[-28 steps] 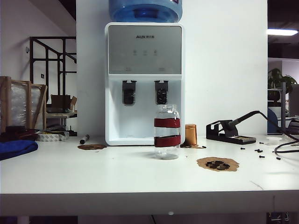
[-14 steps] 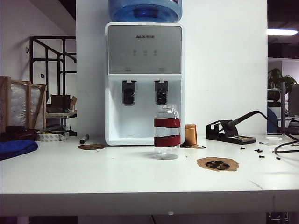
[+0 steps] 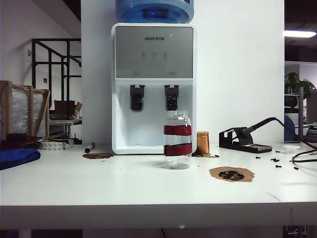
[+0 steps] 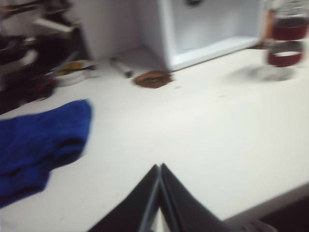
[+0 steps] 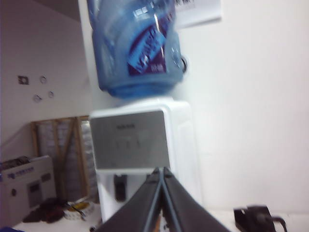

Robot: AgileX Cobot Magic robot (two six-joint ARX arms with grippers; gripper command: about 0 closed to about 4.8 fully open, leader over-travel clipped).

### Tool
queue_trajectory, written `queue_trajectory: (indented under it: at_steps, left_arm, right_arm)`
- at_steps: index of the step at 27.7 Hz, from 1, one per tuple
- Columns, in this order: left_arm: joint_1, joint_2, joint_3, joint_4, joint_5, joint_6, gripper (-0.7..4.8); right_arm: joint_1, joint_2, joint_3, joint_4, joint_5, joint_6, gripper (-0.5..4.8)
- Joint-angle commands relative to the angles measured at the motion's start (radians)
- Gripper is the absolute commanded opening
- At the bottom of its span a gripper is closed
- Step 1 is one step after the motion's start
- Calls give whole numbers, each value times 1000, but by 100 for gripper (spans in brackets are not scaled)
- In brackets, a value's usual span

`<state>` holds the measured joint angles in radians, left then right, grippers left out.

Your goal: Pick up the water bottle with two loops of red belts, then reach the front water dispenser and gently press the gray-black baffle horizontally to get a little water.

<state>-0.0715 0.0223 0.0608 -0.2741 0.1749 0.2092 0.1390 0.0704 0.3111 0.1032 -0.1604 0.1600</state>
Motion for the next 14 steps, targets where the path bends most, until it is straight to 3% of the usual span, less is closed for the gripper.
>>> queue_trajectory:
  at_steps: [1, 9, 10, 11, 13, 14]
  left_arm:
    - [-1, 4, 25, -18, 42, 17, -5]
    - [-1, 4, 81, 43, 27, 49, -5]
    - [-1, 4, 95, 43, 27, 49, -5]
    - [-2, 5, 111, 41, 33, 49, -5]
    - [-2, 14, 139, 33, 39, 49, -5]
    - [-2, 21, 154, 27, 41, 49, -5]
  right_arm:
    - [-1, 103, 97, -8, -109, 4, -2]
    - [-1, 481, 372, -161, -345, 25, 16]
    - [1, 525, 400, -159, -353, -1, 70]
    - [3, 555, 415, -145, -361, -32, 167]
    - [6, 602, 418, -78, -362, -89, 479]
    - [6, 624, 418, -39, -350, -90, 479]
